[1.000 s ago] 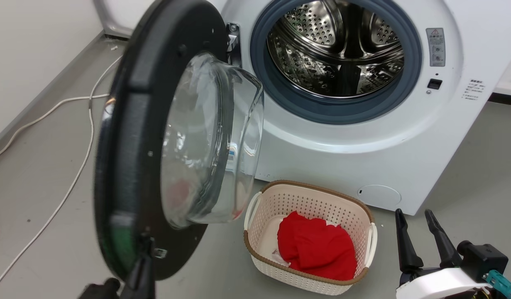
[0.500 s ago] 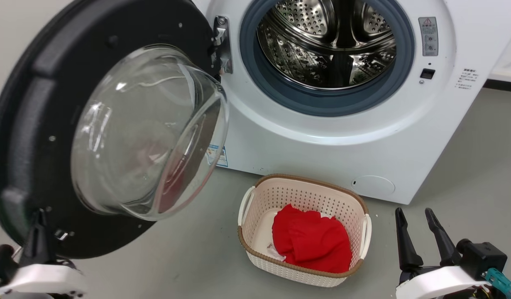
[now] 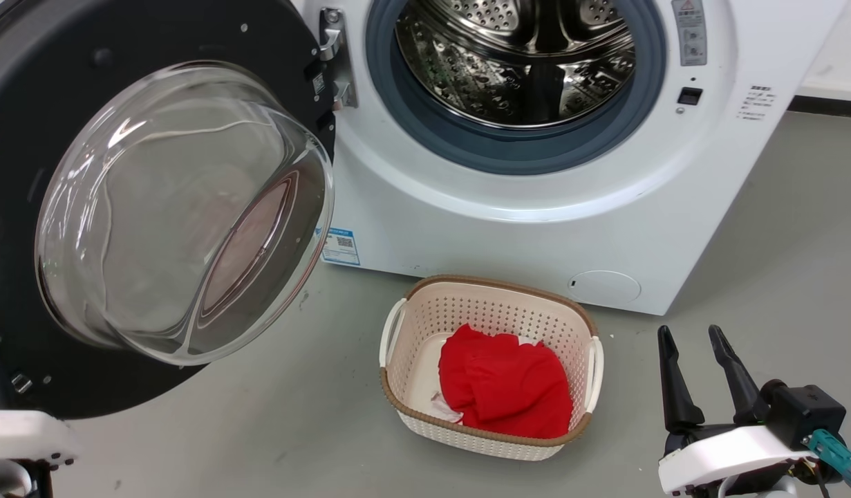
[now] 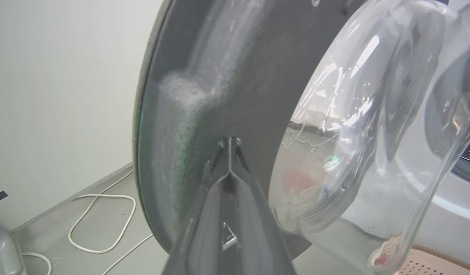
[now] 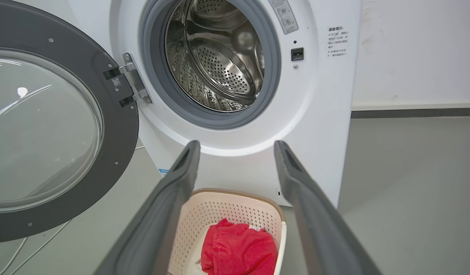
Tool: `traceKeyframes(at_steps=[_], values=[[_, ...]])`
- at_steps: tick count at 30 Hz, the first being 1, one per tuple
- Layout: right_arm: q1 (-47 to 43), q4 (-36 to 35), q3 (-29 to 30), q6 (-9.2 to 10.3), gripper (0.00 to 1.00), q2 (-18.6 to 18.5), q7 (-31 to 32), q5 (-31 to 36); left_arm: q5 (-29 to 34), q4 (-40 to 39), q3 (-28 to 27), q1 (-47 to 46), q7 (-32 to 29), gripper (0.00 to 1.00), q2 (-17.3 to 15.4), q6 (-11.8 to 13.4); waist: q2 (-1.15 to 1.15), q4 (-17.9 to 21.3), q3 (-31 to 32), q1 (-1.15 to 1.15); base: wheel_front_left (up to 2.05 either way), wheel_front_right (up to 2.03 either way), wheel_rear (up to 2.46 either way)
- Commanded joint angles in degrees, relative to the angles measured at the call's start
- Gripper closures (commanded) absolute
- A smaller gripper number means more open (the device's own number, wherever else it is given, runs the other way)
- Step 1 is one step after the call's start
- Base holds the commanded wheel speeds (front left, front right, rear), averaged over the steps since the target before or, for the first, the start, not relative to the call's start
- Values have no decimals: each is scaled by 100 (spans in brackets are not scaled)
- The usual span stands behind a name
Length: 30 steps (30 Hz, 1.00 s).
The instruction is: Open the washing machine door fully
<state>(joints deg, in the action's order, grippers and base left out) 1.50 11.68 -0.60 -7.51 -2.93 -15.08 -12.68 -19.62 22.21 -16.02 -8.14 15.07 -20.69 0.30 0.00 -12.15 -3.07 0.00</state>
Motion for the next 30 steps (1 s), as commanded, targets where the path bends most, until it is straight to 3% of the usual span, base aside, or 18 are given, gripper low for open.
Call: traceKeyframes(at_steps=[1, 9, 10, 11, 12, 13, 18, 30], values=[[52, 2, -2, 3, 0, 10, -10, 8, 103, -40, -122, 107, 14, 100, 108, -23, 0, 62, 38, 0, 0, 0, 0], [-16, -65, 35, 3, 0, 10, -10, 58, 450, -556, -360, 583, 15, 100, 605, -126, 0, 141, 139, 0, 0, 0, 0], [-32, -76, 46, 3, 0, 10, -10, 68, 491, -664, -373, 659, 15, 84, 686, -141, 0, 147, 163, 0, 0, 0, 0], [-47, -96, 47, 3, 0, 10, -10, 89, 530, -758, -379, 744, 14, 56, 790, -162, 0, 154, 185, 0, 0, 0, 0], [-58, -118, 43, 3, 0, 11, -10, 117, 586, -870, -371, 836, 15, 9, 889, -181, 0, 162, 206, 0, 0, 0, 0], [-77, -132, 38, 3, 0, 10, -10, 133, 654, -991, -345, 931, 14, 0, 992, -178, 0, 173, 230, 0, 0, 0, 0], [-160, -226, 48, 3, 0, 11, -10, 224, 903, -1427, -116, 1252, 14, 0, 1378, -290, 0, 215, 321, 0, 0, 0, 0], [-167, -639, 43, 3, 0, 10, 186, 530, 1300, -1592, 858, 730, 14, 0, 1512, -629, 0, 533, 405, 0, 0, 0, 0]])
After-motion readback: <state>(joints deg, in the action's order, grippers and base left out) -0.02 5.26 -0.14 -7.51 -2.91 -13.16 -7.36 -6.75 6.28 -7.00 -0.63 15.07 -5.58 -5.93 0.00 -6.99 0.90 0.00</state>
